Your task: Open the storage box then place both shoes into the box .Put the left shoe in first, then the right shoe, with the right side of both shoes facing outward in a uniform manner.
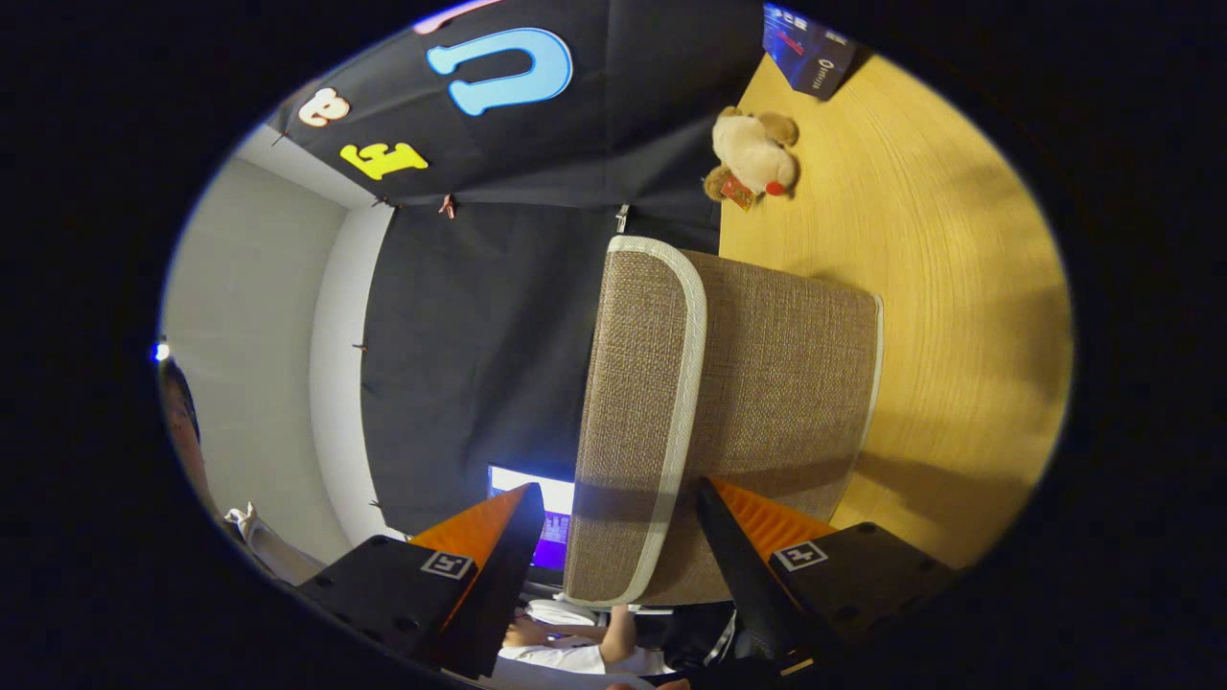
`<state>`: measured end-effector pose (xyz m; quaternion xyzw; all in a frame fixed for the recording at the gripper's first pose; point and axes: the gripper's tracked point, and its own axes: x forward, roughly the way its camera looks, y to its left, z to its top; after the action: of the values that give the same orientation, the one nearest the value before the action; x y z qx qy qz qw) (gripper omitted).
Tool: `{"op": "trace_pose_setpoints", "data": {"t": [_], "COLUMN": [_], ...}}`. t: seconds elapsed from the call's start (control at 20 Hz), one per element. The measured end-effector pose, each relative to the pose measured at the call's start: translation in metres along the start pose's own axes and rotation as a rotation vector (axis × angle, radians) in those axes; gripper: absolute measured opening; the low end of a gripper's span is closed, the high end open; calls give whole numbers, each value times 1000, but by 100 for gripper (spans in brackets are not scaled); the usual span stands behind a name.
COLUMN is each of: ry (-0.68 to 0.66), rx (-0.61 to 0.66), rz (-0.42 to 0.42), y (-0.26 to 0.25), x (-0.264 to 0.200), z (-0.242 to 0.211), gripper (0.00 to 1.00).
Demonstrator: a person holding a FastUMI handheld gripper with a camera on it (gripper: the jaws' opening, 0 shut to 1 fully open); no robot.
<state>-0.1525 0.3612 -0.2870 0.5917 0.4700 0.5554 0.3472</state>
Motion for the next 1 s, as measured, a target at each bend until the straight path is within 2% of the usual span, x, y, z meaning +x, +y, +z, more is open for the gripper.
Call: {"op": "trace_pose_setpoints", "data": {"t": [0.2, 0.35, 0.4, 0.55, 0.65, 0.8, 1.0], "ry": [20, 47, 52, 75, 83, 103, 68], "rx": [35, 111, 124, 94, 76, 40, -17], "rz": [34, 40, 49, 38, 43, 24, 70], "y": [-5, -10, -9, -9, -3, 5, 46], "x": [3, 5, 8, 8, 9, 8, 9], "z": [-11, -14, -17, -23, -25, -32, -24], "gripper": [95, 69, 56, 23, 8, 5, 5]}}
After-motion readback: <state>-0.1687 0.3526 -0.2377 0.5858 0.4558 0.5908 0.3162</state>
